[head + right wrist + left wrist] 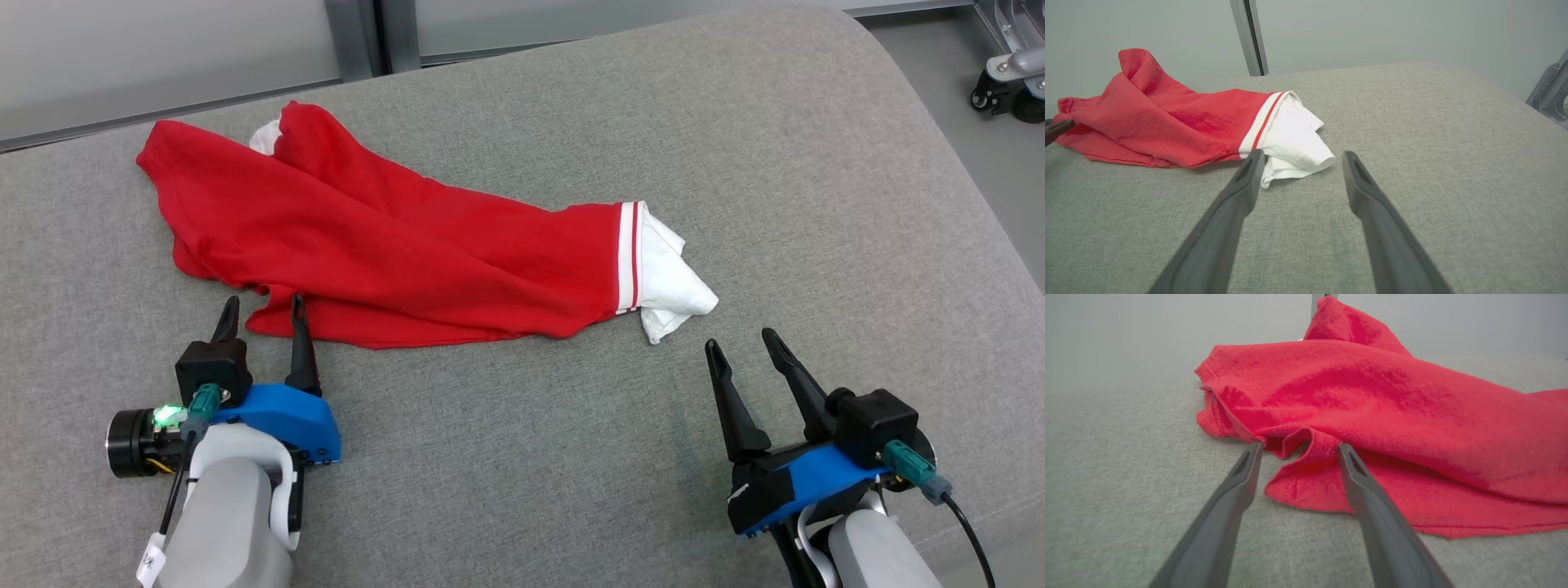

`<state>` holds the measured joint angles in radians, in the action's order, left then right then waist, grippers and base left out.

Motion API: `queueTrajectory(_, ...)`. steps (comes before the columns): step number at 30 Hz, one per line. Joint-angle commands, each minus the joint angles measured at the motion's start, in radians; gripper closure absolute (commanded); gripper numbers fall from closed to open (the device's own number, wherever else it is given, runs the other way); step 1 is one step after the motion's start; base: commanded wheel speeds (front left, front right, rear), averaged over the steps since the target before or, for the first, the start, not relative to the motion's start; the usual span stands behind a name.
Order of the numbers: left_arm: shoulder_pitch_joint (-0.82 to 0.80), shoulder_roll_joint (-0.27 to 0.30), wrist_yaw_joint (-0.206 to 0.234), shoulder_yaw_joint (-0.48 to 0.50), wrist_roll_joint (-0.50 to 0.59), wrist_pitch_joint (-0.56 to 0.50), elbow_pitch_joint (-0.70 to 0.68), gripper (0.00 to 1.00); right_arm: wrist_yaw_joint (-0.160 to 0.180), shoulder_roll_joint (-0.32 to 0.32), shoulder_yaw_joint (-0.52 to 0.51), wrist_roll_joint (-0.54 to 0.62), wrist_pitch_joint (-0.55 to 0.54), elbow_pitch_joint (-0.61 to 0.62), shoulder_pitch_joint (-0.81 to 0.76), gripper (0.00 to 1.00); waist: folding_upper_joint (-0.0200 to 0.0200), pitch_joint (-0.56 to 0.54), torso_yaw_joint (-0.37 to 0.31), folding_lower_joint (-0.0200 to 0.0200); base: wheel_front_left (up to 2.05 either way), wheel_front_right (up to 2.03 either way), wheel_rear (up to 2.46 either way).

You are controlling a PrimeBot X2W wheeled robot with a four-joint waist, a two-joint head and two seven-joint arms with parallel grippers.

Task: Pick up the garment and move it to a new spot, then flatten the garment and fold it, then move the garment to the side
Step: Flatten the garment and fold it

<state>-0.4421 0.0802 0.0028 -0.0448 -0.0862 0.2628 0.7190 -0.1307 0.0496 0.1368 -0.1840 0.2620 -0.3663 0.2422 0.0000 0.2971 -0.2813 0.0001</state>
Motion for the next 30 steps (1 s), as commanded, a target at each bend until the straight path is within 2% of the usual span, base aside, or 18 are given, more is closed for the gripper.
queueTrajectory(1, -0.015, 0.002, 0.006, 0.002, 0.005, 0.003, 0.003, 0.0, 0.0, 0.003, -0.002, -0.005, 0.004, 0.004, 0.01, 0.0, 0.0, 0.0, -0.001, -0.0001, 0.0, 0.0, 0.0)
queueTrajectory(3, -0.019, 0.0, -0.003, 0.001, 0.008, 0.003, 0.013, 0.0, 0.0, 0.002, -0.004, -0.005, 0.004, 0.004, 0.011, 0.0, 0.0, 0.001, 0.0, -0.0001, 0.0, 0.0, 0.0)
queueTrajectory(5, -0.018, -0.001, -0.016, -0.002, 0.004, 0.003, 0.025, 1.0, 0.0, 0.002, -0.004, -0.005, 0.004, 0.003, 0.012, 0.0, 0.0, -0.002, 0.002, -0.0001, 0.0, 0.0, 0.0)
queueTrajectory(12, 0.01, -0.015, -0.056, -0.006, -0.021, 0.003, 0.01, 1.0, 0.0, 0.002, -0.012, 0.004, 0.004, -0.004, -0.012, 0.0, 0.0, -0.045, 0.044, -0.0001, 0.0, 0.0, 0.0)
queueTrajectory(22, 0.154, -0.03, -0.085, -0.069, -0.091, 0.003, -0.129, 1.0, 0.0, 0.003, -0.011, -0.002, 0.004, -0.022, -0.069, 0.0, 0.0, -0.17, 0.176, -0.0001, 0.0, 0.0, 0.0)
queueTrajectory(30, 0.271, -0.03, -0.055, -0.16, -0.169, 0.003, -0.228, 1.0, 0.0, 0.003, 0.001, -0.016, 0.004, -0.022, -0.085, 0.0, 0.0, -0.182, 0.215, -0.0001, 0.0, 0.0, 0.0)
